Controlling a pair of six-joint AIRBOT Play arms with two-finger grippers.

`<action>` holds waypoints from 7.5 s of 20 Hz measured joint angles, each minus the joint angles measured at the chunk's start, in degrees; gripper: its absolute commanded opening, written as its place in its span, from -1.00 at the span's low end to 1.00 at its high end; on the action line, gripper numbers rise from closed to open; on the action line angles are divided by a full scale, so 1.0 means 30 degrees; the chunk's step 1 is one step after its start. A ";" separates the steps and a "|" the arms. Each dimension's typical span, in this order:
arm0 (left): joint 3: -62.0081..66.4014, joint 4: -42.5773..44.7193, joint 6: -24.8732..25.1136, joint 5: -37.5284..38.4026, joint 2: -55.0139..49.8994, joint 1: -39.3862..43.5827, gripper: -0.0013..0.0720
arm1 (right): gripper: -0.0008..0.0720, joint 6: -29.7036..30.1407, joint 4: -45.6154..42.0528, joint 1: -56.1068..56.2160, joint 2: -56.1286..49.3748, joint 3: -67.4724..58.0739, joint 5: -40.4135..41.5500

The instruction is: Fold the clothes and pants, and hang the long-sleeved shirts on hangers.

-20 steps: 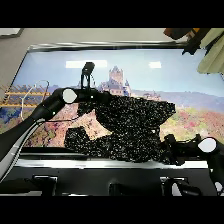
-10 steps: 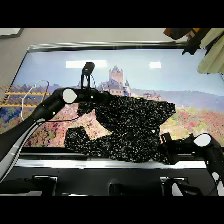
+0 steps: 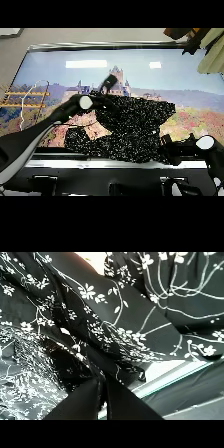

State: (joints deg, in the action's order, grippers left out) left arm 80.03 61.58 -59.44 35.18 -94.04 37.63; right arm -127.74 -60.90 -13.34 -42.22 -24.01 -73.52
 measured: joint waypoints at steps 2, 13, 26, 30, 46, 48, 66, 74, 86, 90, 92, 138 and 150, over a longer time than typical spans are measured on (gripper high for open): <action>0.1166 -0.0007 0.0772 -0.0117 -0.1115 0.0743 0.71 | -0.87 0.0058 -0.0131 0.0000 0.0051 0.0000 -0.0073; 0.4983 -0.0007 0.3657 -0.0634 -0.4947 0.2288 0.69 | -0.87 0.0663 -0.0415 0.0000 0.0080 0.0000 -0.0146; 0.5144 -0.0029 0.5741 -0.2805 -0.5646 0.3453 0.68 | -0.87 0.1355 -0.0437 0.0000 0.0087 0.0000 -0.0211; 0.5136 -0.0029 0.5778 -0.4211 -0.5756 0.3621 0.66 | -0.87 0.1566 -0.0423 0.0000 0.0087 0.0000 -0.0350; 0.5144 -0.1202 0.5850 -0.5712 -0.6018 0.4167 -0.90 | -0.87 0.1909 -0.0437 0.0000 0.0087 0.0000 -0.0452; 0.5144 -0.1537 0.5829 -0.5770 -0.6018 0.4233 -0.90 | -0.87 0.1902 -0.0437 0.0000 0.0087 0.0000 -0.0495; 1.2429 -0.0678 -0.4860 0.0925 -0.3359 -0.0189 -0.91 | -0.88 0.3657 -0.3410 0.0000 -0.2018 -1.3311 -0.0080; 1.3085 -0.0335 -0.8859 0.2222 0.0401 -0.3832 -0.91 | -0.88 0.5887 -0.1770 0.3708 -0.8451 -2.4742 0.2630; 1.3107 -0.0539 -0.9908 0.2586 0.6754 -0.6441 -0.91 | -0.88 0.7198 -0.3701 0.5967 -0.8036 -3.2305 0.6834; 1.3100 -0.0517 -1.0673 0.3220 0.8473 -0.6543 -0.91 | -0.88 0.8029 -0.3679 0.5989 -0.6404 -3.2428 0.7184; 1.2910 -0.0437 -1.1366 0.3541 0.8910 -0.6477 -0.91 | -0.88 0.8225 -0.3687 0.5989 -0.5931 -3.2450 0.7162; -0.2674 0.8779 -2.5696 0.3570 0.7002 0.1392 -0.91 | -0.88 0.1333 -1.0477 1.2072 -0.2994 -1.1591 0.5020; -0.5100 0.8502 -2.8348 0.5333 0.6878 0.1195 -0.91 | -0.88 -0.1217 -1.5256 1.7158 -0.3198 -1.1300 0.1763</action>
State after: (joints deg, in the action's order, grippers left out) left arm 64.73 87.09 -144.49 51.18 -73.41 41.21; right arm -131.39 -106.67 38.13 -51.81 -57.91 -68.23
